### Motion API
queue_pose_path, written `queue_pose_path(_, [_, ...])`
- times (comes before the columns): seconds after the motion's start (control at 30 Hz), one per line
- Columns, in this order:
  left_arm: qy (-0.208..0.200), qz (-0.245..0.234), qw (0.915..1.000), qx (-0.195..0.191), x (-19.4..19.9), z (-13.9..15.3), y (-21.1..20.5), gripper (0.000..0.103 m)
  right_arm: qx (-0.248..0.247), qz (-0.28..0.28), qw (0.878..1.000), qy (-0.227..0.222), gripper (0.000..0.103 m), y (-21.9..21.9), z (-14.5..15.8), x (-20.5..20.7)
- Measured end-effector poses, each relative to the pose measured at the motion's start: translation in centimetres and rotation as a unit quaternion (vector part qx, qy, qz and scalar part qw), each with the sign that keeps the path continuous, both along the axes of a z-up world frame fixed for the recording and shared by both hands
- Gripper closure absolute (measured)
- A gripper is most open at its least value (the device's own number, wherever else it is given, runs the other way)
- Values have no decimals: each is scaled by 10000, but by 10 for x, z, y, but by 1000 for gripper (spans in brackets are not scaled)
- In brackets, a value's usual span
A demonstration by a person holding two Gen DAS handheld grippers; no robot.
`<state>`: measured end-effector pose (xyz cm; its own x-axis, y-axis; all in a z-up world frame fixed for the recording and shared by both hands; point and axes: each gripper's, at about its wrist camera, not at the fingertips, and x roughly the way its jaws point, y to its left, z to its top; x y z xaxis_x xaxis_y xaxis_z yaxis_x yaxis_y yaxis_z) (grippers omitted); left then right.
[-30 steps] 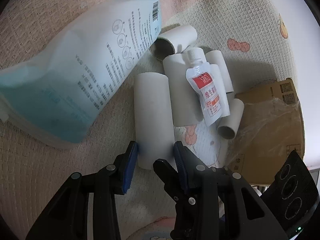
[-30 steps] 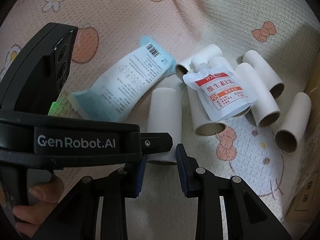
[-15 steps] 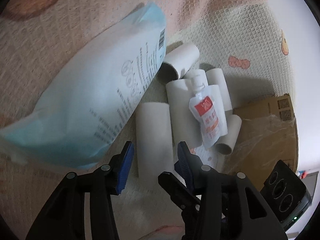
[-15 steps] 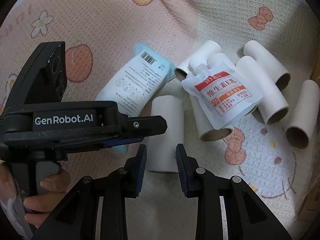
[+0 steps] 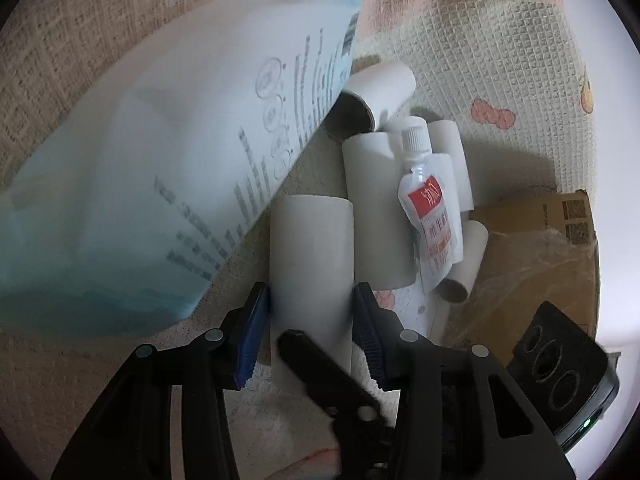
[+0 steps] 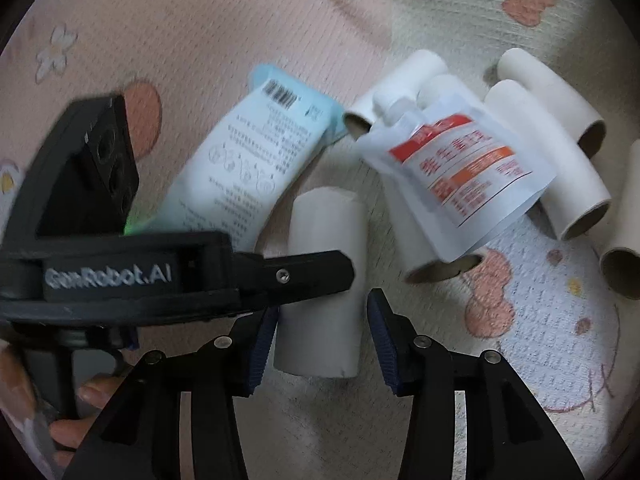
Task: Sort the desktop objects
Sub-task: 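Close the right tool on another white cardboard tube and lift it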
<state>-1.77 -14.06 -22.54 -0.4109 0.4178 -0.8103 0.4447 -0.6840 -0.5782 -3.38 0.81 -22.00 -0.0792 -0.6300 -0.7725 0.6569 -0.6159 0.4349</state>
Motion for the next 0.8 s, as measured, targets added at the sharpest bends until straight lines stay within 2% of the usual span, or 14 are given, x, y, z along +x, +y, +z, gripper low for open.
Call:
queue_pose_path(0.1, [55, -100, 9998, -139, 1, 3, 4, 56, 100, 103, 9997, 211, 60, -3, 0, 9])
queue_pose_path(0.33, [301, -144, 9991, -246, 7, 14, 5, 56, -58, 79, 9999, 142, 60, 2, 7, 14])
queue_pose_path(0.43, [503, -199, 9977, -415, 11, 24, 8, 56, -117, 103, 9994, 303, 60, 4, 14, 19])
queue_pose_path(0.63, [991, -494, 9887, -1005, 14, 58, 22, 56, -410, 15, 9979, 507, 60, 14, 37, 25])
queue_pose_path(0.8, [1422, -704, 9789, -1285, 11, 91, 34, 56, -755, -203, 9949, 634, 60, 31, 62, 27])
